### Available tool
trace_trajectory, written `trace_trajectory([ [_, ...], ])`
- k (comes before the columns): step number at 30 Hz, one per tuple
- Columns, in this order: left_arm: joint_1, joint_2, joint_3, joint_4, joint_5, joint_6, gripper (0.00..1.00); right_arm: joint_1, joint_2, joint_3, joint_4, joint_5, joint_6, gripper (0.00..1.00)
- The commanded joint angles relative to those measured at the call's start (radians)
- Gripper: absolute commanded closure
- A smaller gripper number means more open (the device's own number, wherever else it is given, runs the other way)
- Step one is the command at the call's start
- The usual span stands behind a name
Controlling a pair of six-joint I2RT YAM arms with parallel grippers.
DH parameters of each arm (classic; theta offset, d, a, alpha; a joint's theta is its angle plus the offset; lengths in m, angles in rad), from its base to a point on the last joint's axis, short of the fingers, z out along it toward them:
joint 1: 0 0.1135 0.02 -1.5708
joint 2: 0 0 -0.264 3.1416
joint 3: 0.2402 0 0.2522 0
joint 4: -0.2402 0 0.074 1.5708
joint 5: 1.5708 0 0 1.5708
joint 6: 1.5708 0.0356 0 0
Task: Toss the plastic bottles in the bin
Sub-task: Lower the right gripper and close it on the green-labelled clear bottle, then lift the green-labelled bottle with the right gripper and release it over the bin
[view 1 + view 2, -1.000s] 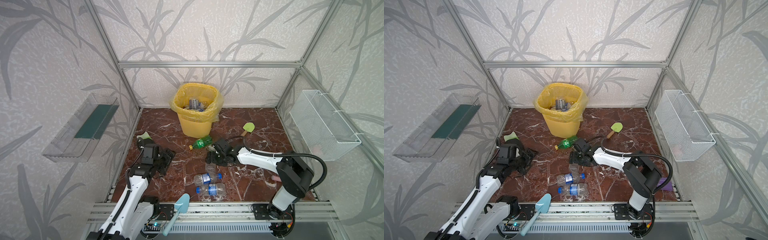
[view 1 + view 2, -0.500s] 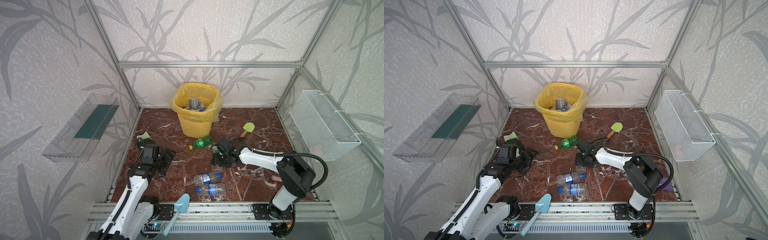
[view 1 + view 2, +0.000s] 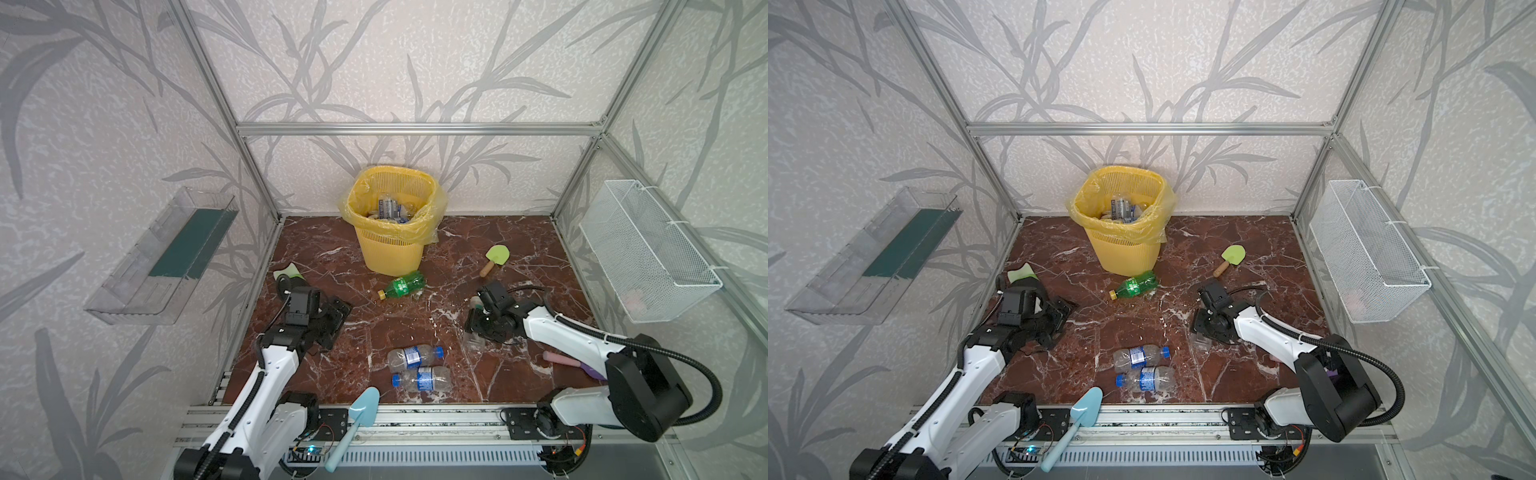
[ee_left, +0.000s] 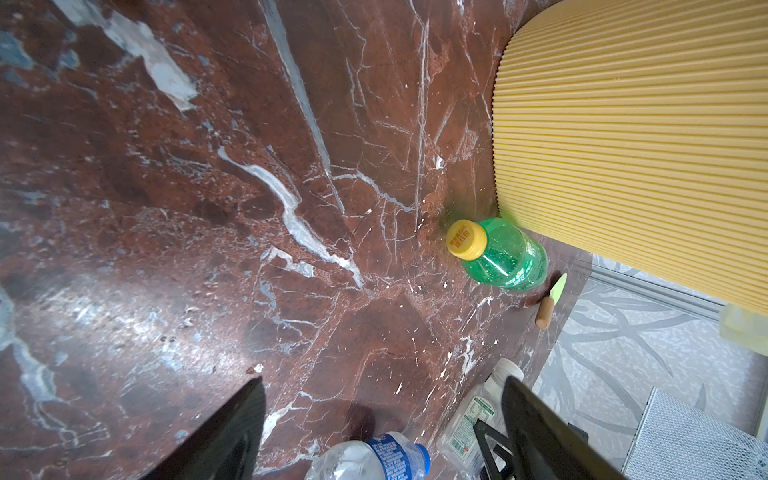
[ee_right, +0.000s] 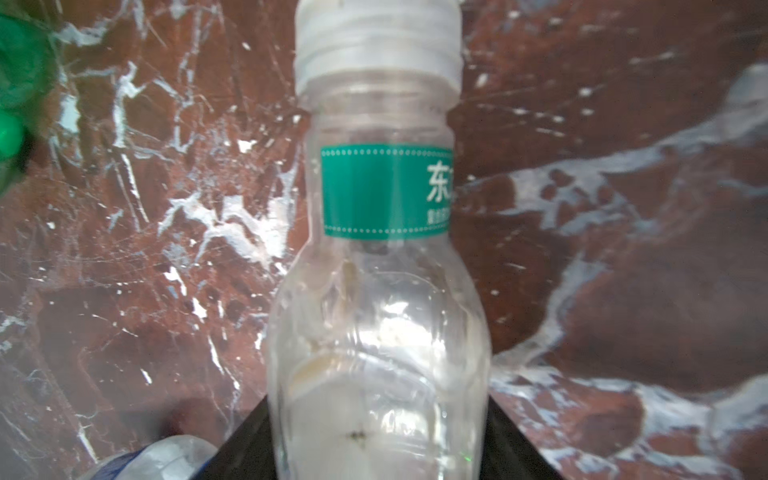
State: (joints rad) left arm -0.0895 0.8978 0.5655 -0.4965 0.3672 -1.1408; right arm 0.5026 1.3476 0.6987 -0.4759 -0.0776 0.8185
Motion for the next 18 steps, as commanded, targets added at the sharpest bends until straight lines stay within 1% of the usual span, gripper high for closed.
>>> trace_trajectory([
  [1,0.006,0.016,0.0,0.012,0.016,-0.002,0.12,-0.033,-0.047,-0.025,-0.083,0.016,-0.031,0.31],
  [4,0.006,0.028,0.011,0.007,0.021,0.004,0.12,-0.055,-0.085,-0.041,-0.109,0.018,-0.045,0.29],
  [8,0.005,0.03,0.016,0.004,0.018,0.004,0.12,-0.076,-0.124,-0.062,-0.125,0.021,-0.054,0.31],
  [14,0.006,0.041,0.022,0.002,0.018,0.004,0.12,-0.09,-0.162,-0.077,-0.133,0.018,-0.063,0.39],
  [18,0.005,0.046,0.03,0.0,0.018,0.006,0.12,-0.111,-0.192,-0.08,-0.134,-0.023,-0.066,0.41],
])
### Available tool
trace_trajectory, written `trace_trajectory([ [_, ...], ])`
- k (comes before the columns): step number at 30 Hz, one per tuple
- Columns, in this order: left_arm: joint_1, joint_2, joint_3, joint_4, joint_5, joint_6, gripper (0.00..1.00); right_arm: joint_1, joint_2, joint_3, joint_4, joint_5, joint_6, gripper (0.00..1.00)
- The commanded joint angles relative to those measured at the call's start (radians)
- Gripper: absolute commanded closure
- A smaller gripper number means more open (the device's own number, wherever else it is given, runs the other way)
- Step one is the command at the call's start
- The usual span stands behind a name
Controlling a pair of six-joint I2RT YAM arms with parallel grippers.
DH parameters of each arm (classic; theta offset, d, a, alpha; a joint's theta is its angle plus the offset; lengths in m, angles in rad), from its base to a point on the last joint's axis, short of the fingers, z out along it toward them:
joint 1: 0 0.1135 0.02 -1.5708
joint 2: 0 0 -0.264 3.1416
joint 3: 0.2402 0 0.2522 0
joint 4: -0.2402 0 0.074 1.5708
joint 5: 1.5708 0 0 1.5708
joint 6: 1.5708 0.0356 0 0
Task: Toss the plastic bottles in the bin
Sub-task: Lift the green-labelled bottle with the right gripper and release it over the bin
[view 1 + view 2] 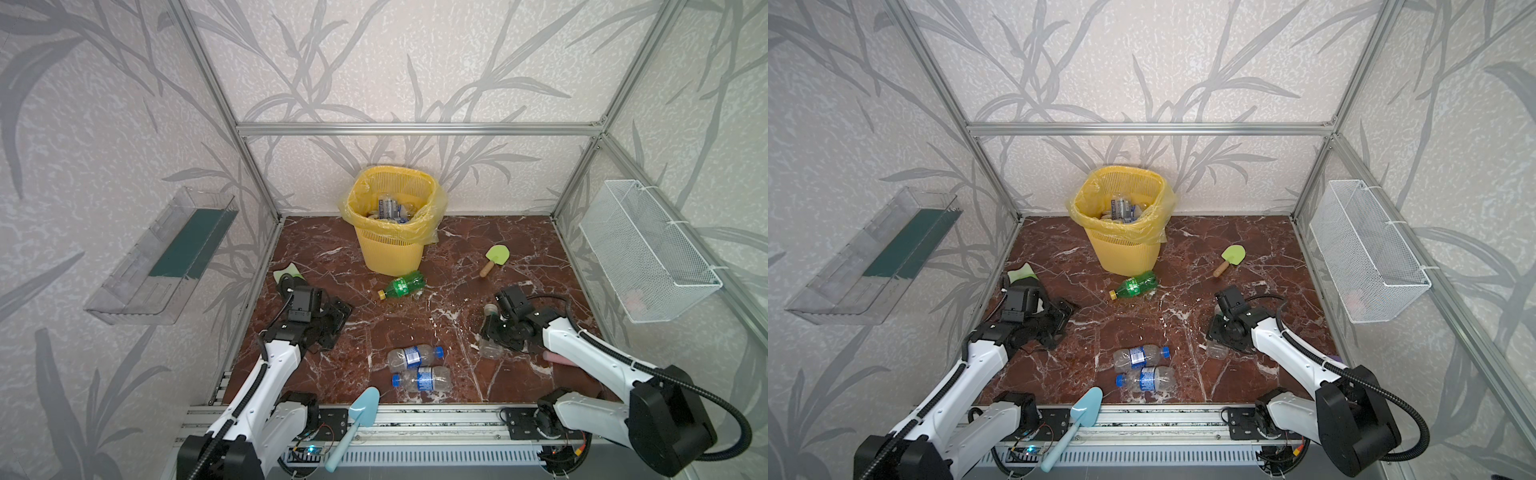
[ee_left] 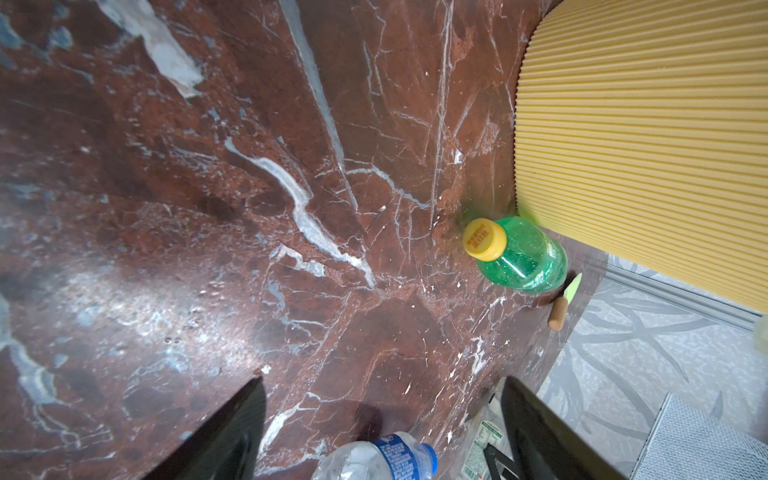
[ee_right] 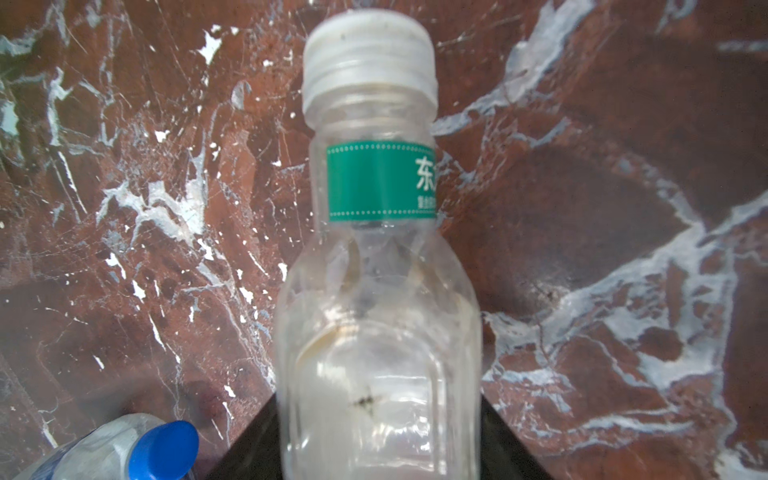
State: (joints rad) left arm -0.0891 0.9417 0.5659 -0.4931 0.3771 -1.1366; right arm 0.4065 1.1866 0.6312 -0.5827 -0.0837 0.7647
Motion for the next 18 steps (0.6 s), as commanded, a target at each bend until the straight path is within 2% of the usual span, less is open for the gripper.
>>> trace_trajectory([
  [1,0.006,0.003,0.031,-0.005,0.007,0.001,0.12,-0.021,-0.043,-0.017,-0.021,-0.031,-0.007,0.41],
  [10,0.005,0.013,0.038,-0.015,0.004,0.009,0.12,-0.123,-0.207,-0.096,0.209,-0.248,0.128,0.41],
  [18,0.005,0.006,0.044,-0.026,0.001,0.008,0.12,-0.187,-0.257,-0.036,0.464,-0.359,0.267,0.41],
])
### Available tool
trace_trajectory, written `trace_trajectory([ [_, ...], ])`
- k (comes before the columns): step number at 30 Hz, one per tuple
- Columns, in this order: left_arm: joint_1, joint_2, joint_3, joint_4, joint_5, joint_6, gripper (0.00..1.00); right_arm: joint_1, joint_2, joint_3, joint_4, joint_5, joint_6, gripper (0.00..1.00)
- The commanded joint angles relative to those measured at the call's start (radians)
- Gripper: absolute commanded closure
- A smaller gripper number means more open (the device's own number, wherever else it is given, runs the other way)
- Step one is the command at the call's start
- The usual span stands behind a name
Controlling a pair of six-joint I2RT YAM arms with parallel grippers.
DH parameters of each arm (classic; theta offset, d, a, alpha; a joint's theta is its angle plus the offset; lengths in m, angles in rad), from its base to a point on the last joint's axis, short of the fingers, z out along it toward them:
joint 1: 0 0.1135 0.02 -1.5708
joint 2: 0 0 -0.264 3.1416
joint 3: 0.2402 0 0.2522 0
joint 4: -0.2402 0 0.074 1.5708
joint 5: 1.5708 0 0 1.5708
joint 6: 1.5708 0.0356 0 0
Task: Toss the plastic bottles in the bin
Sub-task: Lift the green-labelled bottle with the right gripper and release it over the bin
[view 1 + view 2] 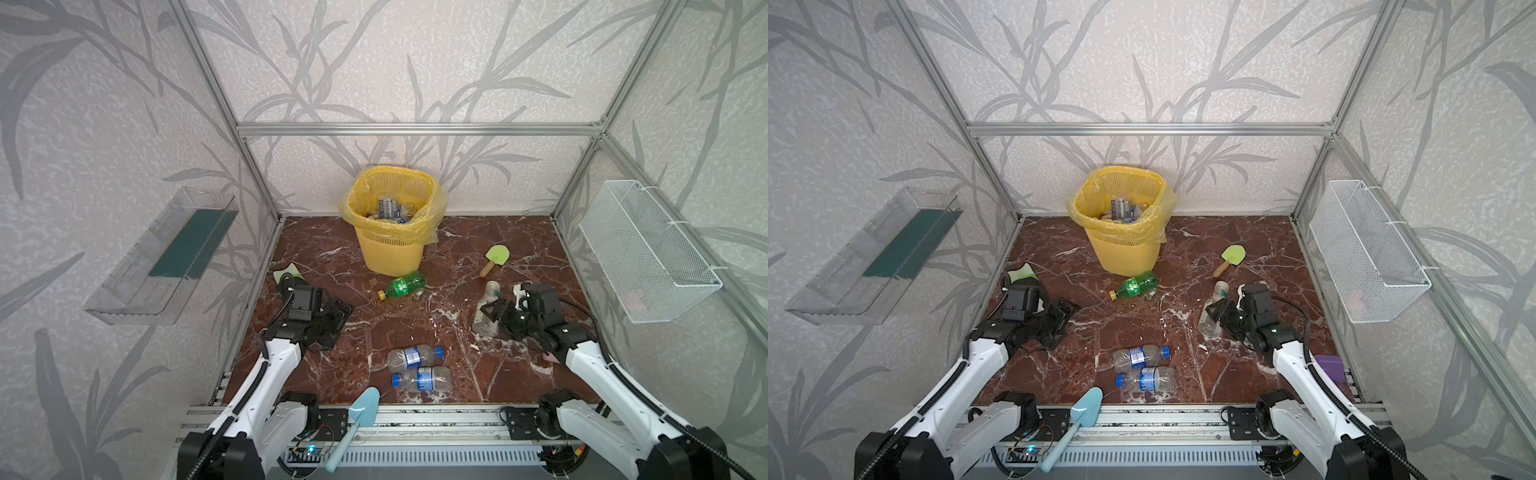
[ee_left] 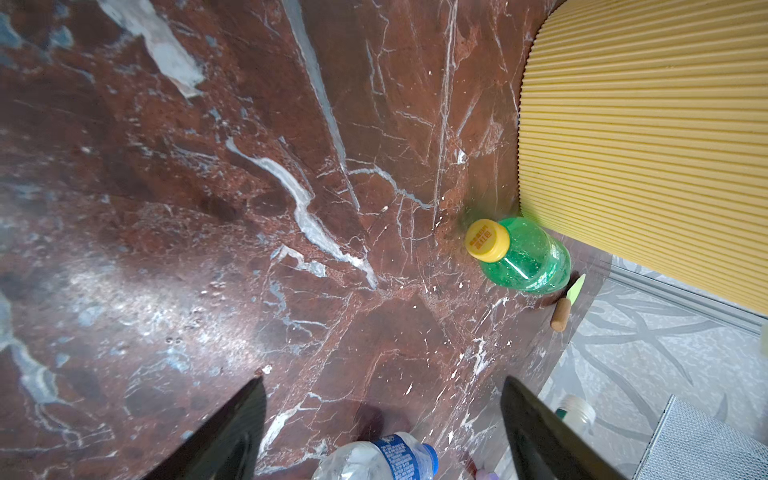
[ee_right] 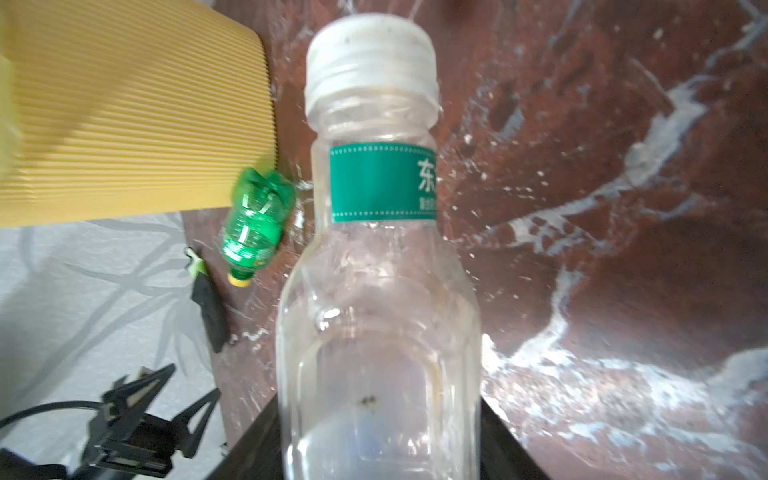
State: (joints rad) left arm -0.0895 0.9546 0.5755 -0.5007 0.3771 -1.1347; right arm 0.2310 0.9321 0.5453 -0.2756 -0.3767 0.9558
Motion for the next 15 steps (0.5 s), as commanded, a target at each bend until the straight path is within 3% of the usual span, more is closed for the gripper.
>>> trace_trajectory([
  [1,0.006,-0.009,0.034,-0.018,0.001,0.005,0.12,-0.013,0.014,0.077,0.195,-0.072,0.093,0.41],
  [4,0.006,-0.01,0.047,-0.018,0.0,-0.002,0.12,-0.009,0.144,0.304,0.325,-0.117,0.149,0.41],
  [6,0.005,-0.007,0.069,-0.024,-0.005,-0.006,0.12,0.031,0.306,0.584,0.369,-0.133,0.177,0.4],
  [10,0.005,0.004,0.137,-0.055,-0.012,-0.003,0.12,0.126,0.615,1.166,0.189,-0.137,0.151,0.28],
  [12,0.006,0.002,0.169,-0.071,-0.007,0.002,0.12,0.111,0.703,1.223,0.127,-0.149,0.173,0.2],
  [15,0.007,-0.019,0.172,-0.083,-0.021,0.013,0.12,0.089,0.685,1.052,0.135,-0.174,0.189,0.15],
])
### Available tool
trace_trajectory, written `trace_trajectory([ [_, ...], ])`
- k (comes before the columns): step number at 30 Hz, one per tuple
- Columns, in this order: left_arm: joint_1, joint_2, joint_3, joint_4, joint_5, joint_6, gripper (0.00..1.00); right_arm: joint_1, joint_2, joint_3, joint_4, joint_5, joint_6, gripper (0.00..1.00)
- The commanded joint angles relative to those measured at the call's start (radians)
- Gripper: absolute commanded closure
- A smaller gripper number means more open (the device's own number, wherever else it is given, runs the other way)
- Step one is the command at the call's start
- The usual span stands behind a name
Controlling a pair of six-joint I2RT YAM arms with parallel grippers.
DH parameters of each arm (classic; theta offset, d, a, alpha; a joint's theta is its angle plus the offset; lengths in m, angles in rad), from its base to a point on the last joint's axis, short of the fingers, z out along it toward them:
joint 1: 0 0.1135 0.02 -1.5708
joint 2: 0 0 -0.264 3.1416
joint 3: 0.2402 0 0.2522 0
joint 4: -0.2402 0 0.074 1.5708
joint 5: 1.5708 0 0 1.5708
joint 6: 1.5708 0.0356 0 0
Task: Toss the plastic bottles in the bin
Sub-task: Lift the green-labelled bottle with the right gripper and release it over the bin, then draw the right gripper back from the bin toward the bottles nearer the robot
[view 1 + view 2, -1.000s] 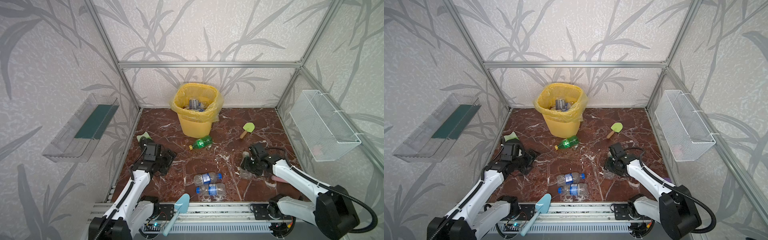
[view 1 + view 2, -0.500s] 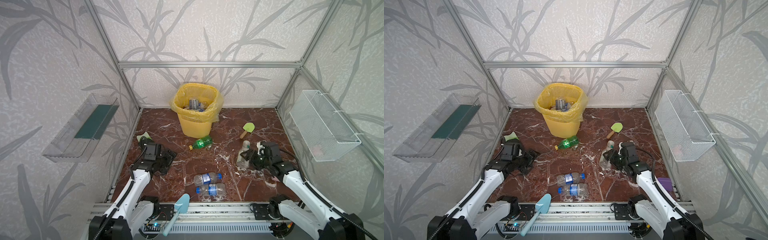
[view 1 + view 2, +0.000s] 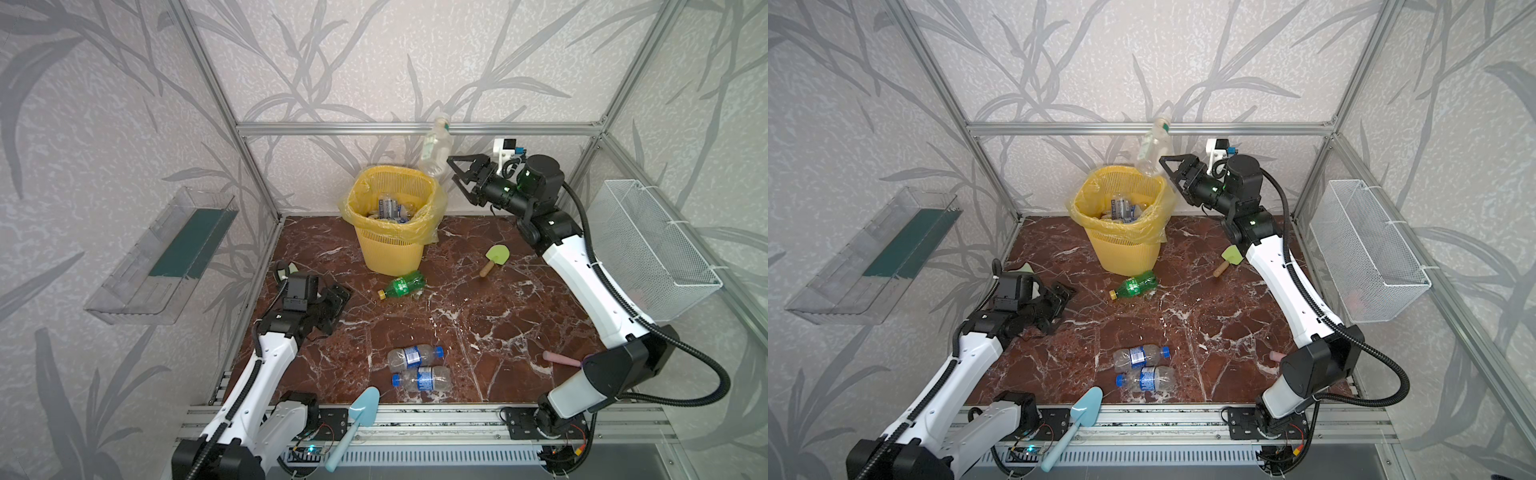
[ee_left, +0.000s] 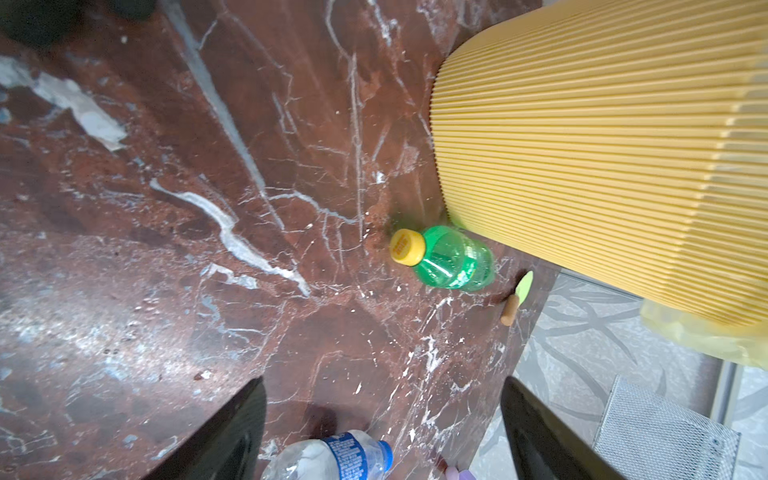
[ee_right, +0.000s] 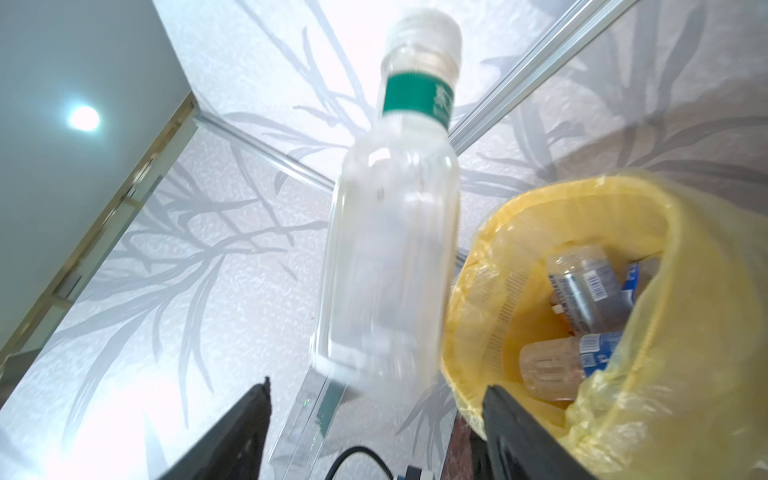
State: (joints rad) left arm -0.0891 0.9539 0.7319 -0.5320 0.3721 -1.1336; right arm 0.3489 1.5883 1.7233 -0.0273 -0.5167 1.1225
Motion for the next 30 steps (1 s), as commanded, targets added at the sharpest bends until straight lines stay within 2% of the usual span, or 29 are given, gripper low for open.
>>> trace_trajectory([
  [1,0.007,-0.029,0.006,-0.054,-0.029,0.014,0.12,-0.035,-0.008,-0.211,-0.107,-0.011,0.011,0.15],
  [3,0.007,-0.057,-0.033,-0.04,-0.054,0.006,0.12,-0.054,-0.108,-0.426,-0.043,0.028,0.019,0.14],
  [6,0.008,-0.076,-0.081,-0.025,-0.061,0.0,0.12,-0.09,-0.241,-0.663,-0.058,0.076,-0.014,0.16],
  [12,0.012,-0.071,-0.129,0.001,-0.05,-0.007,0.12,-0.121,-0.398,-0.976,-0.081,0.106,-0.066,0.19],
  [16,0.011,-0.072,-0.135,-0.005,-0.053,-0.002,0.12,-0.119,-0.464,-1.065,-0.12,0.112,-0.096,0.21],
  [20,0.011,-0.071,-0.136,-0.009,-0.051,0.003,0.12,-0.093,-0.505,-1.085,-0.202,0.12,-0.14,0.22],
  [24,0.011,-0.066,-0.138,-0.012,-0.045,0.01,0.12,-0.04,-0.511,-1.075,-0.274,0.116,-0.187,0.23],
  [30,0.011,-0.052,-0.144,-0.006,-0.019,0.017,0.12,0.069,-0.501,-1.058,-0.312,0.176,-0.26,0.24],
])
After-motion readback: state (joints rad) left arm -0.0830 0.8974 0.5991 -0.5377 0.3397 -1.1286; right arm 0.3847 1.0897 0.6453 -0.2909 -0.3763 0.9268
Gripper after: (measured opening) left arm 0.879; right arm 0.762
